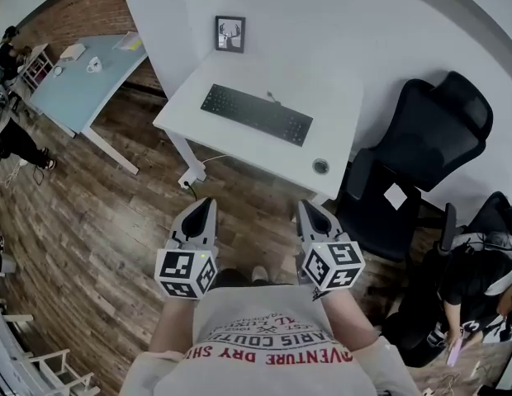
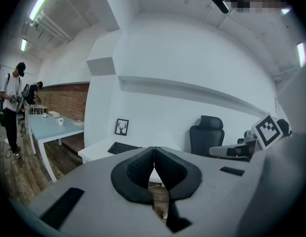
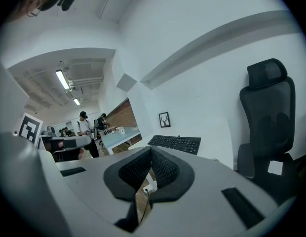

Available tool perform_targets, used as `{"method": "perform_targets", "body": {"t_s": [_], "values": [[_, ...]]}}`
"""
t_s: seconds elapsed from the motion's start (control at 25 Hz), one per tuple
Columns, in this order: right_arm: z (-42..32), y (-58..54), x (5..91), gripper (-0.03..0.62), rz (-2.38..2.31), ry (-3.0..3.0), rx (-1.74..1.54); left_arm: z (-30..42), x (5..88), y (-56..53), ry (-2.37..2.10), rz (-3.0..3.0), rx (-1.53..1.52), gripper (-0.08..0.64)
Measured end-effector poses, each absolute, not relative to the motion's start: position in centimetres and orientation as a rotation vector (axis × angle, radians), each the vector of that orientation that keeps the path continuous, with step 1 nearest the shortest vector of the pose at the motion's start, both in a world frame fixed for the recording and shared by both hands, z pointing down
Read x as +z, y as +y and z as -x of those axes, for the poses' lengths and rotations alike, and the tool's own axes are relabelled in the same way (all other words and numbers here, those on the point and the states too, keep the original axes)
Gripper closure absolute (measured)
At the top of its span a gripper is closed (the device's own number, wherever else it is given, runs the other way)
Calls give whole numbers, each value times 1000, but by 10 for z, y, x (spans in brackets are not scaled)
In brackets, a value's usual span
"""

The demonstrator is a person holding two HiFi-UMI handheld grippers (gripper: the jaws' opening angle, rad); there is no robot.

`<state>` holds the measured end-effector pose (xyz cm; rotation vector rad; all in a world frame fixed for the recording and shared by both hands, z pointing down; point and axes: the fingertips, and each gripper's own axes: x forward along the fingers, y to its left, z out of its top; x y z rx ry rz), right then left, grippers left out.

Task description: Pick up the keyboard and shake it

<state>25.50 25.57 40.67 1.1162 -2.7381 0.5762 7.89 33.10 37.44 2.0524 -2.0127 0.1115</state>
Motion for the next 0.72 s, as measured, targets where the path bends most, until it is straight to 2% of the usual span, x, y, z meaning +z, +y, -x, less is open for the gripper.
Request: {"method": "perform_targets", "body": {"t_s": [0.32,0.72], "values": [[-251,198,438,569,-1171,-2666,662,-60,385,263,-1935,-2083,122,534],[-208,83,467,569,-1424,-2542,714,15,415,129,-1789,-2197,180,534]]}}
